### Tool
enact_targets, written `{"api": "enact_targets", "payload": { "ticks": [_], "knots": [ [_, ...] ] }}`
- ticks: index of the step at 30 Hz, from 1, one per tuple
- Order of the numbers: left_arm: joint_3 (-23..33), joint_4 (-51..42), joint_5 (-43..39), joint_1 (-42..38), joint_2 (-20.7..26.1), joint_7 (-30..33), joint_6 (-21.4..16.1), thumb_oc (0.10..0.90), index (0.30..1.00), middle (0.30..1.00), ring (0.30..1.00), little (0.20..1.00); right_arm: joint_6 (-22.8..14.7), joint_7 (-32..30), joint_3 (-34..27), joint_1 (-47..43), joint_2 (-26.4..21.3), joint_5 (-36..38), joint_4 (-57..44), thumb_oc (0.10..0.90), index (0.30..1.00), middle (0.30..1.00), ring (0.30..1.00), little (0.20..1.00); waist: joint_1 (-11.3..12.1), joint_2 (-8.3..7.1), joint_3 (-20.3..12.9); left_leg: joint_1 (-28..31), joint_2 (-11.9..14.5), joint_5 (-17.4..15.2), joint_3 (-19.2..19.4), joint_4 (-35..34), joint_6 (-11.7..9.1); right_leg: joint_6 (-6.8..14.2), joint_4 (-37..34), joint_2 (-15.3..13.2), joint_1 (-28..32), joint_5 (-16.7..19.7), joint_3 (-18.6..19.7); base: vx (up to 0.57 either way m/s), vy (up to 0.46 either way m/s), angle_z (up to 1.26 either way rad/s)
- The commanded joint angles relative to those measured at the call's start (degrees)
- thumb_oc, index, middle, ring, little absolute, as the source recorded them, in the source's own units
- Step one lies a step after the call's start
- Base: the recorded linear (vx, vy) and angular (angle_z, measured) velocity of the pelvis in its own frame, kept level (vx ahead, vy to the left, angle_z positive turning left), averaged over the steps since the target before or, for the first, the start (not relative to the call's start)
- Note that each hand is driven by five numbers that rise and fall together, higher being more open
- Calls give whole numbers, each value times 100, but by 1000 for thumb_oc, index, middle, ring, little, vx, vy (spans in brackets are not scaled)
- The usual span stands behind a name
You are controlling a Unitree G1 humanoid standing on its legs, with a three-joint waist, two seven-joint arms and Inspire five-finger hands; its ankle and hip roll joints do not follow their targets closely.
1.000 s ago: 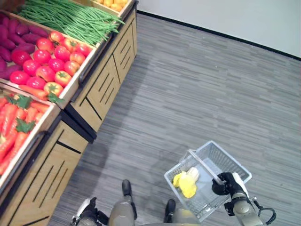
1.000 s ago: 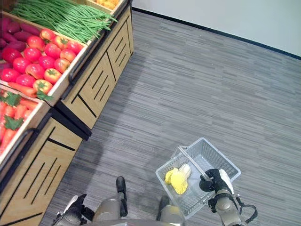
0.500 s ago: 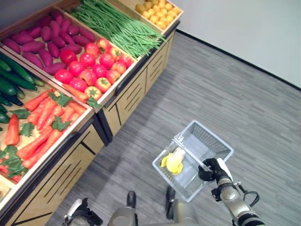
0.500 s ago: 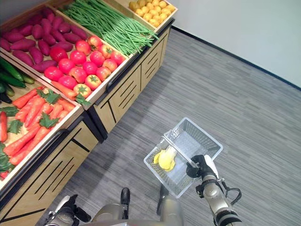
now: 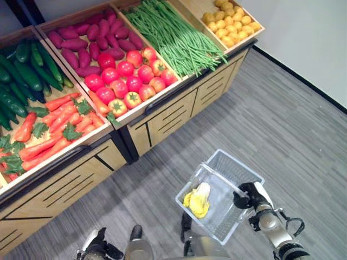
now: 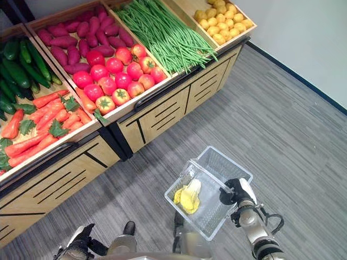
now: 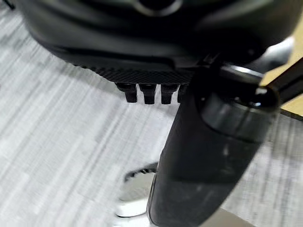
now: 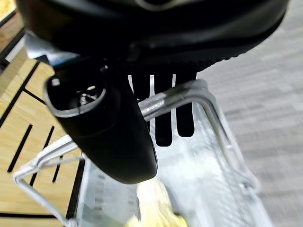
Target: Get the vegetables into the basket
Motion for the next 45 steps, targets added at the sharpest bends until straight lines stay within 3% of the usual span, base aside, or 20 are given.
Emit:
{"api": "enact_targets", "payload": {
  "ticks": [1, 2, 4, 6, 7, 9, 11, 16, 17, 18, 19, 22, 25, 26, 28, 32, 34, 35, 40, 45],
  "knots": [
    [-6, -70, 19, -227, 379, 172, -16, 900, 1000, 1000, 1000, 1000, -460, -297, -359, 79, -453, 225, -652, 400, 300, 300, 300, 300, -125, -11, -80, 163, -212, -111, 289, 137, 216, 610, 815, -585, -416, -484, 158, 91, -96, 63],
    [-100, -191, 23, -304, 370, 156, -30, 900, 1000, 1000, 1000, 1000, -436, -320, -420, 147, -485, 240, -573, 400, 300, 300, 300, 300, -231, 56, -40, 25, -87, -23, 973, 226, 221, 568, 864, -664, -342, -599, -49, 69, -55, 82],
    [-136, -248, 32, -325, 375, 154, -29, 900, 1000, 1000, 1000, 1000, -423, -333, -420, 142, -481, 233, -531, 400, 300, 300, 300, 300, -241, 76, -12, -13, -41, 9, 1205, 195, 205, 559, 864, -671, -307, -636, -108, 28, -20, 83],
    [-302, -348, 104, -504, 369, 168, -21, 900, 1000, 1000, 1000, 1000, -377, -404, -491, 179, -467, 274, -488, 400, 300, 300, 300, 300, -345, 153, 21, -340, 262, 287, 2160, -327, 137, 656, 802, -805, -184, -688, -448, 9, 30, 72],
    [-303, -349, 104, -504, 369, 168, -20, 900, 1000, 1000, 1000, 1000, -378, -405, -492, 179, -468, 274, -486, 400, 300, 300, 300, 300, -347, 154, 14, -337, 259, 303, 2159, -350, 135, 655, 798, -806, -188, -686, -452, 21, 76, 73],
    [-345, -332, 126, -539, 331, 160, -29, 900, 1000, 1000, 1000, 1000, -357, -439, -560, 233, -453, 314, -392, 400, 300, 300, 300, 300, -357, 265, 8, -674, 440, 760, 2410, -711, 22, 737, 733, -881, -61, -723, -651, 127, 161, 84],
    [-310, -199, 149, -431, 337, 160, -22, 900, 1000, 1000, 1000, 1000, -356, -416, -473, 188, -403, 306, -237, 400, 300, 300, 300, 300, -255, 238, -7, -855, 532, 952, 2329, -746, -34, 769, 692, -899, 202, -778, -584, 278, 255, 57],
    [-165, -7, 148, -234, 341, 91, 34, 900, 1000, 1000, 1000, 1000, -271, -315, -447, 251, -257, 197, -117, 400, 300, 300, 300, 300, -156, 87, -149, -729, 351, 662, 2471, -544, 111, 870, 759, -1095, 374, -763, -442, 176, 240, -38],
    [-30, 71, 109, -155, 324, 78, 70, 900, 1000, 1000, 1000, 1000, -215, -271, -435, 259, -173, 171, -27, 400, 300, 300, 300, 300, -111, -45, -175, -635, 181, 424, 2519, -450, 247, 966, 820, -1280, 398, -551, -266, 157, 262, 13],
    [-29, 71, 109, -157, 325, 78, 71, 900, 1000, 1000, 1000, 1000, -215, -271, -435, 257, -172, 171, -26, 400, 300, 300, 300, 300, -106, -45, -194, -659, 184, 430, 2525, -448, 250, 965, 812, -1277, 374, -537, -258, 229, 396, 10],
    [41, 160, 58, -117, 300, 61, 72, 900, 1000, 1000, 1000, 1000, -188, -241, -368, 186, -69, 169, 231, 400, 300, 300, 300, 300, -41, -156, -214, -635, 30, 232, 2544, -297, 372, 1054, 883, -1441, 377, -207, -138, 152, 251, -9],
    [123, 210, 49, -70, 320, 46, 82, 900, 1000, 1000, 1000, 1000, -183, -172, -310, 171, -6, 155, 332, 400, 300, 300, 300, 300, -21, -224, -229, -592, -105, 93, 2538, -215, 483, 1116, 1056, -1528, 323, 120, 14, 116, 197, -9],
    [112, 146, 33, -50, 364, 22, 70, 900, 1000, 1000, 1000, 1000, -169, -139, -240, 107, 23, 114, 334, 400, 300, 300, 300, 300, 16, -223, -175, -572, -246, -57, 2435, -118, 637, 1083, 1573, -1522, 183, 255, 98, 126, 248, 0],
    [88, 112, 31, -56, 404, 11, 60, 900, 1000, 1000, 1000, 1000, -198, -106, -183, 95, 49, 110, 296, 400, 300, 300, 300, 300, 22, -201, -135, -504, -325, -147, 2338, -112, 719, 1046, 1964, -1413, 45, 229, 221, 167, 229, 7],
    [78, 29, -11, -76, 429, 22, 65, 900, 1000, 1000, 1000, 1000, -198, -95, -152, 102, 42, 128, 263, 400, 300, 300, 300, 300, -4, -143, -96, -386, -396, -168, 2222, -179, 759, 976, 2055, -1251, -137, 123, 335, 165, 142, 32],
    [90, 46, -64, -153, 469, 53, 65, 900, 1000, 1000, 1000, 1000, -208, -96, -149, 88, 52, 180, 216, 400, 300, 300, 300, 300, -85, -74, -55, -202, -410, -169, 2069, -306, 692, 938, 1628, -1166, -373, -34, 342, 160, -11, 43],
    [128, 74, -115, -226, 506, 107, 60, 900, 1000, 1000, 1000, 1000, -227, -129, -150, 85, 24, 169, 144, 400, 300, 300, 300, 300, -157, -70, 14, -142, -413, -268, 1921, -221, 630, 970, 1159, -1212, -510, -57, 469, 178, -123, 40],
    [207, 184, -159, -293, 567, 172, 96, 900, 1000, 1000, 1000, 1000, -229, -150, -156, 118, 16, 160, 126, 400, 300, 300, 300, 300, -225, -81, 59, -81, -405, -342, 1747, -160, 574, 1031, 940, -1228, -644, -1, 755, 124, -109, 43],
    [308, 363, -98, -240, 628, 175, 106, 900, 1000, 1000, 1000, 1000, -240, -107, -234, 204, 67, 241, 214, 400, 300, 300, 300, 300, -218, -118, 3, 12, -308, -270, 1625, -216, 459, 993, 936, -1091, -451, -249, 686, 99, -177, 69],
    [250, 355, 2, -195, 553, 112, 105, 900, 1000, 1000, 1000, 1000, -308, -92, -273, 165, -55, 447, 171, 400, 300, 300, 300, 300, -211, -10, -113, -5, 29, 84, 1545, -477, 167, 847, 493, -840, -141, -343, 348, 31, -232, -1]
  ]
}}
